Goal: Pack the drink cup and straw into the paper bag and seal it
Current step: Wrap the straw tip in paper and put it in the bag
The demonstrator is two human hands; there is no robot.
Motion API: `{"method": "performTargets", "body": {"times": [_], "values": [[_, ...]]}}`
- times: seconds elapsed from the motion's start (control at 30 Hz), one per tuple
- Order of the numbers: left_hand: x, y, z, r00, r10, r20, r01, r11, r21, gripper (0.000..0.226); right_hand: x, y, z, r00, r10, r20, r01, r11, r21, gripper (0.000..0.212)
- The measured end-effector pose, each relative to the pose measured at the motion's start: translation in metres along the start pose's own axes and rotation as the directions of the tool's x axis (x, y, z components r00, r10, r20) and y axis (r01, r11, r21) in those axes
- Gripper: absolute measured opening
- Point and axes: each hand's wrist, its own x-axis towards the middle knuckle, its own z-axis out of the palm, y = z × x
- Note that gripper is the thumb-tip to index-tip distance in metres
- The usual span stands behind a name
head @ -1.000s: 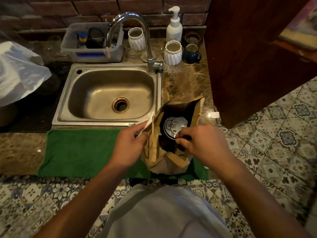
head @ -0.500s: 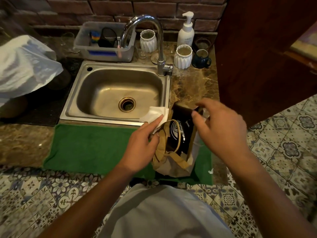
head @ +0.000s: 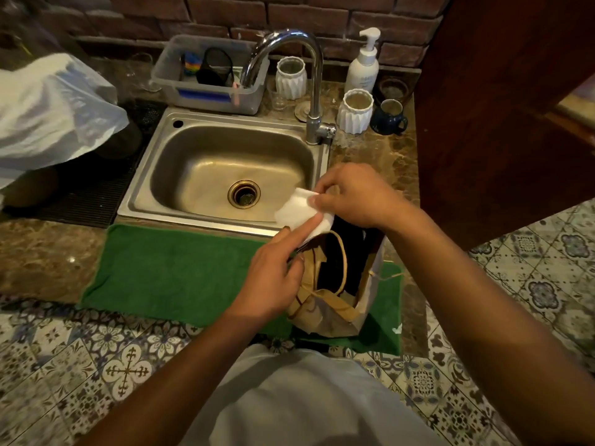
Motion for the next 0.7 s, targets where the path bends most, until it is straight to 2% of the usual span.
{"method": "performTargets", "body": {"times": [0.07,0.17,0.23,0.3,0.33,0.37,0.4,0.43,0.47,0.53,0.6,0.67,0.7], "values": [[0.000,0.002,0.000,1.000,-0.007,0.012,0.008,0.998,-0.066,0.075,0.002,0.002,-0.001,0.997,0.032,-0.074,-0.024,0.995,0.100,0.016],[0.000,0.000,-0.001,0.998,-0.047,0.048,0.053,0.989,-0.138,0.081,-0.003,0.007,-0.008,0.962,0.078,-0.263,-0.037,0.987,0.159,0.016],[0.000,-0.003,-0.002,0.991,-0.123,0.058,0.132,0.976,-0.174,0.081,-0.014,0.011,-0.017,0.896,0.109,-0.430,-0.010,0.974,0.227,0.017],[0.003,-0.005,-0.005,0.982,-0.184,0.054,0.191,0.958,-0.214,0.077,-0.031,0.016,-0.026,0.831,0.202,-0.519,0.044,0.905,0.423,0.019],[0.004,-0.005,-0.007,0.976,-0.209,0.060,0.217,0.948,-0.232,0.077,-0.041,0.016,-0.028,0.828,0.272,-0.490,0.078,0.809,0.582,0.018],[0.007,-0.005,-0.007,0.971,-0.229,0.072,0.240,0.940,-0.241,0.079,-0.050,0.015,-0.029,0.853,0.334,-0.400,0.082,0.672,0.736,0.017],[0.008,-0.004,-0.008,0.966,-0.243,0.086,0.257,0.936,-0.239,0.083,-0.058,0.013,-0.026,0.884,0.373,-0.283,0.041,0.541,0.840,0.016],[0.010,-0.003,-0.008,0.963,-0.252,0.098,0.269,0.934,-0.234,0.087,-0.064,0.012,-0.020,0.904,0.388,-0.181,-0.027,0.474,0.880,0.016],[0.011,-0.002,-0.008,0.961,-0.257,0.105,0.275,0.933,-0.233,0.090,-0.068,0.012,-0.011,0.909,0.400,-0.115,-0.101,0.481,0.871,0.015],[0.014,-0.004,-0.006,0.959,-0.266,0.096,0.282,0.929,-0.239,0.092,-0.077,0.009,0.009,0.902,0.425,-0.076,-0.195,0.559,0.806,0.013],[0.015,-0.008,-0.005,0.959,-0.274,0.071,0.283,0.929,-0.238,0.084,-0.085,0.008,0.023,0.891,0.429,-0.149,-0.224,0.699,0.679,0.012],[0.016,-0.012,-0.005,0.954,-0.296,0.055,0.300,0.927,-0.223,0.077,-0.091,0.012,0.027,0.905,0.362,-0.223,-0.221,0.849,0.480,0.010],[0.016,-0.013,-0.005,0.950,-0.308,0.048,0.310,0.925,-0.221,0.076,-0.093,0.015,0.026,0.926,0.316,-0.207,-0.218,0.894,0.391,0.011]]}}
